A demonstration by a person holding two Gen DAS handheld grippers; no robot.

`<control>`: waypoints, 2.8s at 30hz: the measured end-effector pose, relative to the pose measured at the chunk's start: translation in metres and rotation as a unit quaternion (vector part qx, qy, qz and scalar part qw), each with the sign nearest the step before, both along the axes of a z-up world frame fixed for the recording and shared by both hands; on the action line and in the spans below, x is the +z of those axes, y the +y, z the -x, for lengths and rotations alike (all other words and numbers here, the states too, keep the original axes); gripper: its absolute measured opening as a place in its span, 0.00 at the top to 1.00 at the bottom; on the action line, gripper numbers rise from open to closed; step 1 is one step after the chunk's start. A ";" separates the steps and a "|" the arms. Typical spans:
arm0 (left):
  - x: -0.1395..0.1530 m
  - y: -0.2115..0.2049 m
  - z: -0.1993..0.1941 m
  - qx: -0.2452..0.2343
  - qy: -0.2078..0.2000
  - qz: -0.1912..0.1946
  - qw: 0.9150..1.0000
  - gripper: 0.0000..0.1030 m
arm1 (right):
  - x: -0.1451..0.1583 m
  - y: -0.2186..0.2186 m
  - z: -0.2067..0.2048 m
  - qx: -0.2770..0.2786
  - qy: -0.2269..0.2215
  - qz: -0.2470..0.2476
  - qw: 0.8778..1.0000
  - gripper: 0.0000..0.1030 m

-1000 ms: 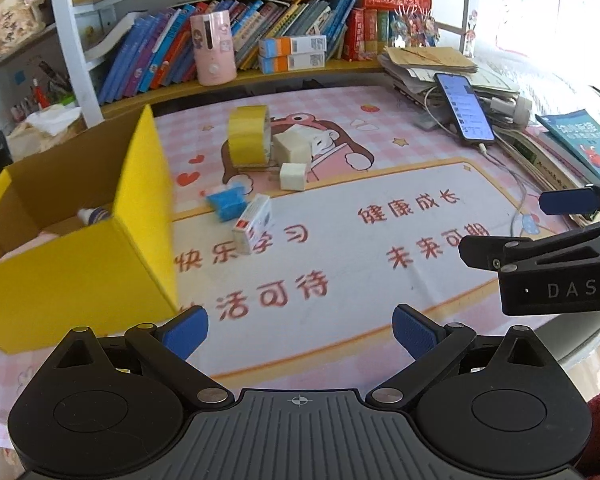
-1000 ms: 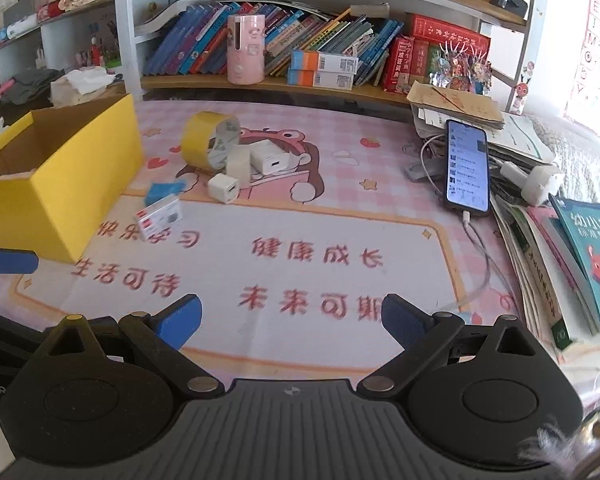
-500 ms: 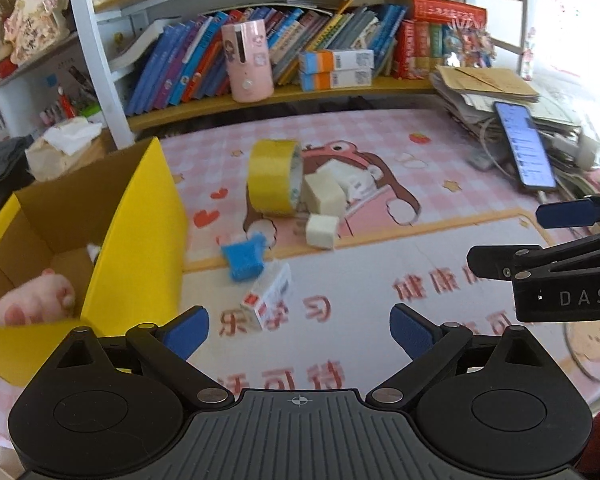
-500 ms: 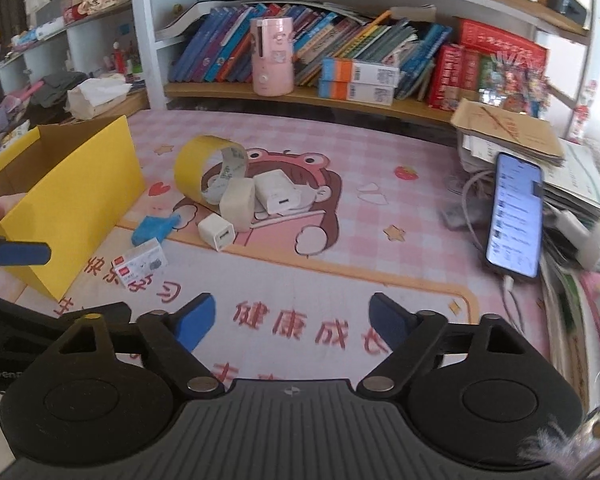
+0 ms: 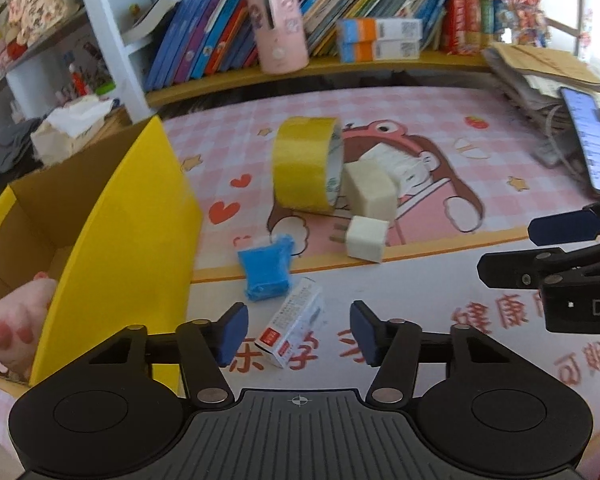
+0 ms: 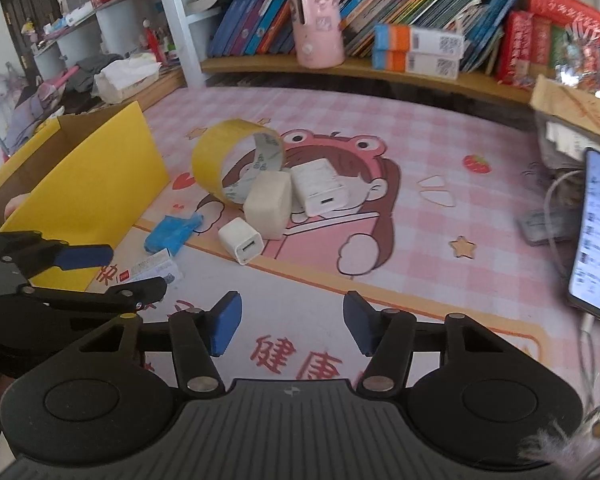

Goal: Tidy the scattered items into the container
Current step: 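Grasp the small white medicine box with the left tool, then hold the medicine box in the left tool while the right tool grasps a white charger, then carry the medicine box and white charger with both tools over the yellow box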

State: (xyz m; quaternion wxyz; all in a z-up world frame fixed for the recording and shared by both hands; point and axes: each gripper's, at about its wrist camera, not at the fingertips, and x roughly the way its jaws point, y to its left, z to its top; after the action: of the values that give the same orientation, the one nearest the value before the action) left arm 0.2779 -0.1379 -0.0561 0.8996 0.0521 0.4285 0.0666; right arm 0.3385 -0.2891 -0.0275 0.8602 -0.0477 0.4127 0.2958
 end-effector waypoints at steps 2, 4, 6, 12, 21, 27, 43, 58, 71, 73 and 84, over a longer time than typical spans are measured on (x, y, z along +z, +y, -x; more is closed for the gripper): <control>-0.004 0.003 -0.006 0.008 0.006 0.002 1.000 0.49 | -0.004 0.005 -0.007 0.009 0.008 -0.004 1.000 0.48; -0.008 0.005 -0.010 0.014 0.012 0.004 1.000 0.50 | -0.007 0.010 -0.015 0.018 0.015 -0.006 1.000 0.48; -0.013 0.007 -0.015 0.019 0.019 0.006 1.000 0.51 | -0.011 0.016 -0.023 0.027 0.019 -0.007 0.999 0.48; -0.022 0.010 -0.020 0.022 0.035 0.028 0.999 0.75 | -0.019 0.038 -0.045 0.065 0.024 -0.010 0.998 0.49; -0.020 0.021 -0.010 0.036 0.050 0.062 0.996 0.87 | -0.034 0.066 -0.063 0.110 0.039 -0.008 0.993 0.54; -0.021 0.026 -0.010 0.038 0.049 0.077 0.995 0.83 | -0.039 0.075 -0.067 0.128 0.029 0.001 0.991 0.55; -0.022 0.027 -0.015 0.039 0.042 0.070 0.996 0.82 | -0.041 0.074 -0.056 0.169 -0.006 0.032 0.985 0.71; -0.009 0.026 -0.006 0.036 0.021 0.082 0.996 0.87 | -0.032 0.075 -0.044 0.175 -0.020 0.038 0.984 0.76; 0.014 0.015 0.020 0.017 0.008 0.098 0.995 0.87 | -0.009 0.047 -0.007 0.137 -0.002 0.008 0.991 0.76; 0.019 0.015 0.026 0.015 0.004 0.099 0.995 0.87 | -0.005 0.041 0.000 0.132 -0.001 0.005 0.991 0.76; 0.031 0.010 0.058 0.002 -0.005 0.114 0.993 0.87 | 0.009 0.023 0.034 0.109 0.007 -0.003 0.994 0.76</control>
State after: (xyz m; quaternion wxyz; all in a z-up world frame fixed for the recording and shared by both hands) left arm 0.2196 -0.1279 -0.0255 0.9015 -0.0523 0.4292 0.0194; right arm 0.3046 -0.2661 -0.0182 0.8203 -0.0874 0.4097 0.3894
